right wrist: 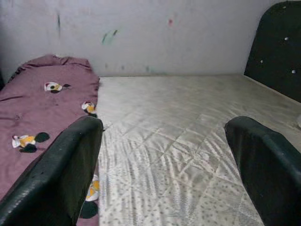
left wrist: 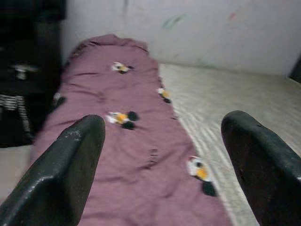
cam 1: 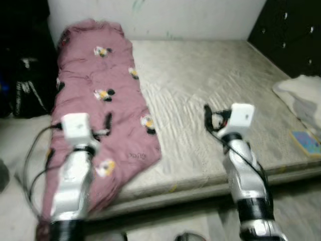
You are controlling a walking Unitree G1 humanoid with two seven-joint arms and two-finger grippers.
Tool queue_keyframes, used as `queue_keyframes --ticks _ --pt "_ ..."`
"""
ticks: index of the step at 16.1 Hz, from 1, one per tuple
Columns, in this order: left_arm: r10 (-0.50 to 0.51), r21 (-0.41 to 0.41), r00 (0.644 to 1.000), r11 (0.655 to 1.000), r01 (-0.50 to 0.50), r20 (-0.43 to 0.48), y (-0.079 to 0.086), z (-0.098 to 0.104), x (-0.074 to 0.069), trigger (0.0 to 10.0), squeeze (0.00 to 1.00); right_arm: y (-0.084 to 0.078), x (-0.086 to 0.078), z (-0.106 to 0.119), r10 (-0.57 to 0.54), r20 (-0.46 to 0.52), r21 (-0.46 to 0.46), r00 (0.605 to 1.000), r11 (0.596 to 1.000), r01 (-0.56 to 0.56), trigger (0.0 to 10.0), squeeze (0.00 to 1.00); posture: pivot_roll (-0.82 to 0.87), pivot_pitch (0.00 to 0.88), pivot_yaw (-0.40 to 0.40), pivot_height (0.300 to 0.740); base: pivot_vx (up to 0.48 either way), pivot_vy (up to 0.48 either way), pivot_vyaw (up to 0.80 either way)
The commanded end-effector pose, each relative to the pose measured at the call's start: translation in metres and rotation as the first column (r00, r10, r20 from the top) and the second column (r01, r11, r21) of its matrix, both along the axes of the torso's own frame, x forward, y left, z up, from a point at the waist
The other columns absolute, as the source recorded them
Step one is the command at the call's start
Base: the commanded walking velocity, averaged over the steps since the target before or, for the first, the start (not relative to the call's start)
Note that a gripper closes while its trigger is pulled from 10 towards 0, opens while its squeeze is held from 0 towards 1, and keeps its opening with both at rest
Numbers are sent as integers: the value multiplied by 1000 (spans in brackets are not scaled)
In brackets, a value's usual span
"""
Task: Clean up the room
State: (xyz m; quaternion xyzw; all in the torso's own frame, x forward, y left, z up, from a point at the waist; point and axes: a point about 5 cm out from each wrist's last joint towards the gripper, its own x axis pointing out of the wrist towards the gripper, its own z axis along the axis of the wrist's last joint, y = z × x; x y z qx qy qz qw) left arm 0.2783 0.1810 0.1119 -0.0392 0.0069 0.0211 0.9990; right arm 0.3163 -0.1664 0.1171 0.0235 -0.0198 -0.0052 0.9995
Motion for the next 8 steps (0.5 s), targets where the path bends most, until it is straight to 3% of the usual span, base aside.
queue_keyframes --ticks 1,7,8 --pt "-20 -7 1000 1000 20 -10 -7 -3 -3 10000 0 -11 -2 1 -28 3 -11 1000 1000 28 10000 0 46 0 -71 740 0 480 0" --pt "-13 6 999 1000 13 -32 -1 -8 -9 10000 0 -8 -2 0 15 -5 -28 1000 999 -15 10000 0 42 0 -64 740 0 480 0" --pt "-13 17 1000 1000 13 -15 -1 -6 -9 10000 0 -6 -2 0 23 -3 -27 1000 999 -23 10000 0 43 0 -66 740 0 0 675"
